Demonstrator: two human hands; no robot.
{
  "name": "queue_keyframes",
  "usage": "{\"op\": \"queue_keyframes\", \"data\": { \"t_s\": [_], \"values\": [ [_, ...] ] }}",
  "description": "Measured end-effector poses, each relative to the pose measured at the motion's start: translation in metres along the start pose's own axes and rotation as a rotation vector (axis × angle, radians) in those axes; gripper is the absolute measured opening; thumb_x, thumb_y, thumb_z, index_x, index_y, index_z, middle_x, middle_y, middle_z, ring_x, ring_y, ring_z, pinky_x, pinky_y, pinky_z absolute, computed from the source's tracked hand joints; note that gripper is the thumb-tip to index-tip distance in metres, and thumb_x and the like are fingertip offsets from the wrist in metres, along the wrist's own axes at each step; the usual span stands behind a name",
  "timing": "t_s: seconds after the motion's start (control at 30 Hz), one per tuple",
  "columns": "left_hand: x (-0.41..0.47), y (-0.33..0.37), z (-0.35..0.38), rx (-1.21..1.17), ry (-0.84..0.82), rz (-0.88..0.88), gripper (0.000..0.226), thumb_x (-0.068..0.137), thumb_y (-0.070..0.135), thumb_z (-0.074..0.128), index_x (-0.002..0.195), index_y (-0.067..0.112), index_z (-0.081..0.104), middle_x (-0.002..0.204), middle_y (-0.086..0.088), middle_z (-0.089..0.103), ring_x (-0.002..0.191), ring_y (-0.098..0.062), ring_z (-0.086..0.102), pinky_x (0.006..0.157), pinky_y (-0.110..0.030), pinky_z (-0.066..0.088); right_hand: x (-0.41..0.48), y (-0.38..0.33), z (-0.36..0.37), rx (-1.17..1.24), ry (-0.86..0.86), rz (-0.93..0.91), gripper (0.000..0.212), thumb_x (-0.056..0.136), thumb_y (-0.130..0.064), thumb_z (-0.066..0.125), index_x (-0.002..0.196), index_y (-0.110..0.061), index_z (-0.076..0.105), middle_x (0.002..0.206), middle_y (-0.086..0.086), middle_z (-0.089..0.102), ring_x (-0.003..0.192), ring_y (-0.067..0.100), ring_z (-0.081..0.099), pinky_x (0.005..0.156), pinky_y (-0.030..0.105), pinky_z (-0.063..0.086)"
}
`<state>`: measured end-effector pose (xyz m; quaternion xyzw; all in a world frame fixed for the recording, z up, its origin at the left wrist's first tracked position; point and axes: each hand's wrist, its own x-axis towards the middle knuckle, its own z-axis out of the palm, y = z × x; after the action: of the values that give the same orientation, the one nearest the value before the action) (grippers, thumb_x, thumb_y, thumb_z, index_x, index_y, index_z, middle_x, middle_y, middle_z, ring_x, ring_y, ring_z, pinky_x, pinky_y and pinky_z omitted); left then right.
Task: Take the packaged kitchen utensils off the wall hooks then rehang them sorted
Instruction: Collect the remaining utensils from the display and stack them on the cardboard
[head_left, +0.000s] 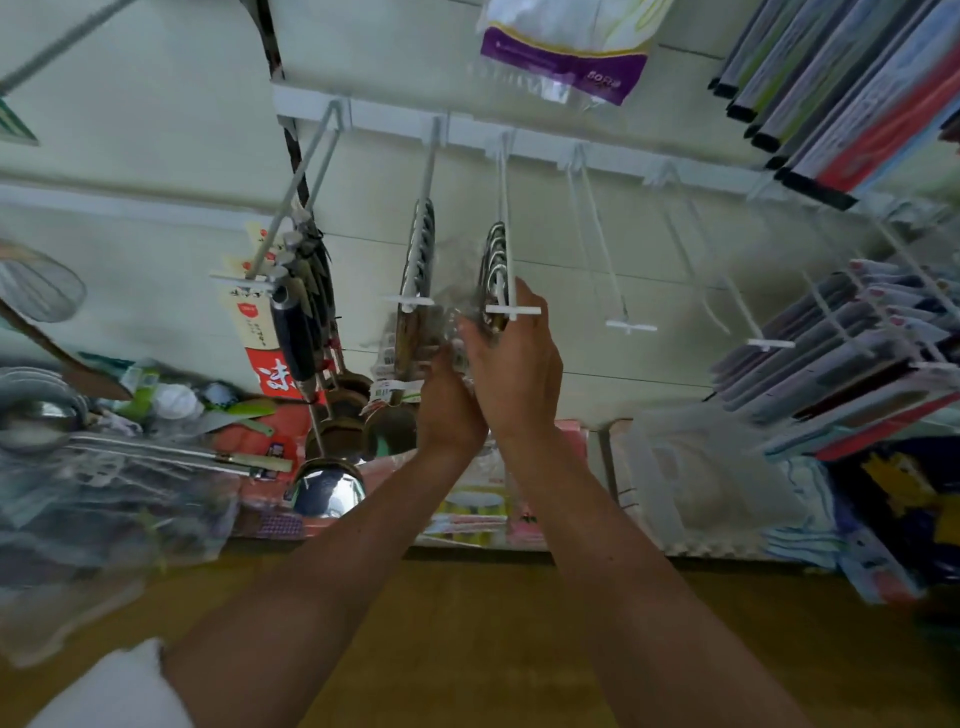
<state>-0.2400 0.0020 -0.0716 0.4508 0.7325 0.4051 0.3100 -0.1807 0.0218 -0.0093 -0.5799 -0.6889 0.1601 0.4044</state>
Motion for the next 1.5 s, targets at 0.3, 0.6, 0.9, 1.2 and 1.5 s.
{"op": "queue_keyframes", "data": {
  "t_s": [0.3, 0.6, 0.9, 1.2, 1.5],
  "values": [
    [0.02, -0.018, 0.029, 0.009, -0.02, -0.09, 0.05, 0.098, 0.032, 0.047, 0.134, -0.001, 0.043, 0.123, -0.021, 0.061, 0.108, -0.036, 0.061, 0.091, -0.047, 0.051, 0.001, 0.017, 0.004, 0.052, 0.129, -0.081, 0.039, 0.085, -0.029, 0.078, 0.114, -0.01, 0.058, 0.107, 0.005, 0.063, 0.085, 0.02, 0.067, 0.068, 0.036, 0.057],
    [-0.003, -0.015, 0.024, 0.038, -0.024, -0.097, 0.048, 0.093, 0.023, 0.064, 0.13, 0.001, 0.043, 0.117, -0.018, 0.065, 0.104, -0.036, 0.064, 0.074, -0.035, 0.047, -0.001, 0.016, -0.013, 0.079, 0.038, -0.05, 0.031, 0.088, -0.028, 0.075, 0.111, -0.011, 0.061, 0.102, 0.001, 0.067, 0.087, 0.015, 0.065, 0.075, 0.032, 0.053],
    [-0.026, -0.022, 0.013, 0.035, -0.026, -0.038, 0.026, 0.094, 0.017, 0.06, 0.104, -0.005, 0.055, 0.066, 0.006, 0.049, 0.059, -0.011, 0.048, 0.051, -0.018, 0.033, -0.019, 0.007, -0.03, 0.103, -0.013, -0.038, 0.028, 0.089, -0.03, 0.074, 0.109, -0.015, 0.061, 0.102, -0.003, 0.067, 0.088, 0.01, 0.062, 0.079, 0.036, 0.055],
    [-0.044, -0.033, -0.013, 0.054, -0.145, 0.069, 0.018, 0.088, 0.016, 0.069, 0.101, 0.004, 0.069, 0.088, -0.004, 0.071, 0.077, -0.019, 0.063, 0.063, -0.019, 0.034, -0.047, -0.014, -0.056, 0.126, -0.053, 0.004, 0.026, 0.089, -0.03, 0.073, 0.108, -0.018, 0.06, 0.101, -0.006, 0.065, 0.085, 0.004, 0.058, 0.08, 0.029, 0.052],
    [-0.089, -0.044, -0.052, -0.013, -0.291, 0.092, 0.017, 0.087, 0.012, 0.069, 0.103, 0.009, 0.071, 0.096, 0.001, 0.072, 0.084, -0.013, 0.066, 0.071, -0.02, 0.048, -0.097, -0.041, -0.075, 0.169, -0.083, 0.092, 0.027, 0.089, -0.031, 0.073, 0.11, -0.021, 0.059, 0.1, -0.011, 0.064, 0.088, 0.003, 0.06, 0.082, 0.031, 0.055]
  ]
}}
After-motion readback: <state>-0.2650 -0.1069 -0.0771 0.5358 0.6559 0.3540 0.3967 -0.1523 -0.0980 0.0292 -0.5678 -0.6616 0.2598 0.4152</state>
